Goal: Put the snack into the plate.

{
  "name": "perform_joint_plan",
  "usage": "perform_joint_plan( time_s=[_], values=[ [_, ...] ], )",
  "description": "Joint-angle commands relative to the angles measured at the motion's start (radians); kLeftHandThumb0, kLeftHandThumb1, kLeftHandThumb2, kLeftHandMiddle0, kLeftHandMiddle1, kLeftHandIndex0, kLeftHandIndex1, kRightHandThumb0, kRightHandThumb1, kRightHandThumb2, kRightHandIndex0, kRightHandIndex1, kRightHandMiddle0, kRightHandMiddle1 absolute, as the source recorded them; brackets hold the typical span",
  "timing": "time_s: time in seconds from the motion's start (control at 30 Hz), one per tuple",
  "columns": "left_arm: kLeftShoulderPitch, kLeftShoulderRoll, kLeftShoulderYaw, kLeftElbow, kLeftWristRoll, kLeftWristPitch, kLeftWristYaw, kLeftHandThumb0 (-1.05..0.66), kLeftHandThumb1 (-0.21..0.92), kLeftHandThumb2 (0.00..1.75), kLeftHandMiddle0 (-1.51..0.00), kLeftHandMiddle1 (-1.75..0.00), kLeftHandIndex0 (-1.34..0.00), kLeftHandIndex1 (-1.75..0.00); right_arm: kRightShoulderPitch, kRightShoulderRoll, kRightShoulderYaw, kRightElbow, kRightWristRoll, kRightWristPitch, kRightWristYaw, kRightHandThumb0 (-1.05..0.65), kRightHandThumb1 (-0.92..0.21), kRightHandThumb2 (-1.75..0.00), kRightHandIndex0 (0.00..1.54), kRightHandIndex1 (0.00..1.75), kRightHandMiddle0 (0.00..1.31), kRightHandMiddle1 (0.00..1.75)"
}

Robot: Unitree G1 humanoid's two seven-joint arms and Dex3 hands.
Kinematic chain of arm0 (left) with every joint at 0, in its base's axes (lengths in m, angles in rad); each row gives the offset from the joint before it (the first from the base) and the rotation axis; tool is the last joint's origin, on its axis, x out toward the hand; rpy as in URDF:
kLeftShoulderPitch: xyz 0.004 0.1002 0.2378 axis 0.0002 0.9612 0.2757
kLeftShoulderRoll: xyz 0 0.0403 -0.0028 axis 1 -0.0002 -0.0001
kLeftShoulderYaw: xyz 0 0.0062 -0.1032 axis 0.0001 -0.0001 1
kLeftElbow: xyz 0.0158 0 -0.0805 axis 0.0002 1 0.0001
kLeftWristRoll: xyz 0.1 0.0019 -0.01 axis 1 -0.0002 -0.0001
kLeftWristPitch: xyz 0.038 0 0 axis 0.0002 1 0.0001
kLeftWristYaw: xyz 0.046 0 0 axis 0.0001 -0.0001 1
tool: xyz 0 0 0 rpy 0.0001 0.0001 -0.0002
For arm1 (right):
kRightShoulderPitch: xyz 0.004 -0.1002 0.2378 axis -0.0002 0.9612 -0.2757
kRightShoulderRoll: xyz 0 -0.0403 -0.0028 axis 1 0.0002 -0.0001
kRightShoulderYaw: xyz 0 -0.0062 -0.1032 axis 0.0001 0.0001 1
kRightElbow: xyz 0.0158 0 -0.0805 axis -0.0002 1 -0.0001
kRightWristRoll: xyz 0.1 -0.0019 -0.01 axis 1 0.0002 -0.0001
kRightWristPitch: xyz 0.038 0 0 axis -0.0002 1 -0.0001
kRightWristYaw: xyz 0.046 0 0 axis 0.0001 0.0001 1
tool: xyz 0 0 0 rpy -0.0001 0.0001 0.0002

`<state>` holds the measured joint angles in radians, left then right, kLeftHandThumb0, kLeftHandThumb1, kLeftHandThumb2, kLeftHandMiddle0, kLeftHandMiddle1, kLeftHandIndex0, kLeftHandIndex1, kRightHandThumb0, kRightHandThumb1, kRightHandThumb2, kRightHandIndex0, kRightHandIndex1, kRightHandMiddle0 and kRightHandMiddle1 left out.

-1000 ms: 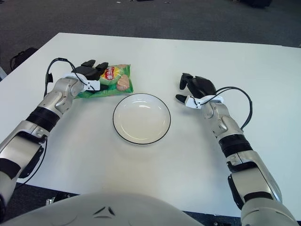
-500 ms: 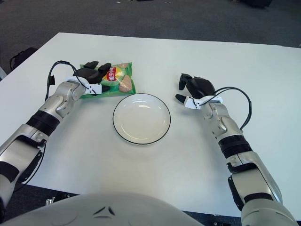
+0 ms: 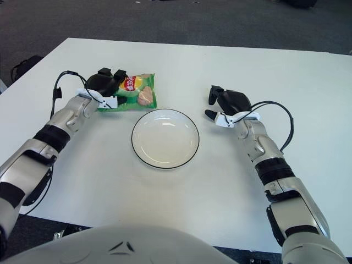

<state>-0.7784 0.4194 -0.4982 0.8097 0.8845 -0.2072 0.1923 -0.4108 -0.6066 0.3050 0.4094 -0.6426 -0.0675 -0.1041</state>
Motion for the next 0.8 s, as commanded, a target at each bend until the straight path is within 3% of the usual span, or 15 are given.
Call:
perform_joint_plan(
  time_s=[0.0, 0.27, 0.63, 0.77],
  values=[
    [0.076, -0.030, -0.088, 0.250, 0.033, -0.069, 0.031, -0.01, -0.04, 1.60, -0.95, -1.41, -0.73, -1.74, 0.101, 0.041, 0.058, 0.053, -0.019, 0.042, 0.073, -0.01, -0.38, -1.25, 0.60, 1.72, 0.30, 1.75],
    [0.055, 0.008, -0.069, 0.222, -0.015, -0.119, 0.063, 0.00, -0.08, 1.68, -0.98, -1.48, -0.71, -1.75, 0.085, 0.055, 0.065, 0.084, -0.025, 0.049, 0.071, -0.01, -0.40, -1.22, 0.59, 1.69, 0.30, 1.75],
    [-0.025, 0.065, 0.065, 0.032, -0.171, -0.077, -0.041, 0.00, -0.10, 1.71, -0.98, -1.54, -0.71, -1.75, 0.064, 0.050, 0.079, 0.136, -0.037, 0.013, 0.059, -0.01, -0.48, -1.08, 0.58, 1.57, 0.29, 1.75],
    [-0.021, 0.087, 0.112, -0.062, -0.207, -0.081, -0.050, 0.00, -0.10, 1.72, -0.97, -1.56, -0.71, -1.75, 0.059, 0.047, 0.081, 0.146, -0.037, 0.001, 0.059, -0.01, -0.48, -1.07, 0.58, 1.55, 0.29, 1.75]
  ],
)
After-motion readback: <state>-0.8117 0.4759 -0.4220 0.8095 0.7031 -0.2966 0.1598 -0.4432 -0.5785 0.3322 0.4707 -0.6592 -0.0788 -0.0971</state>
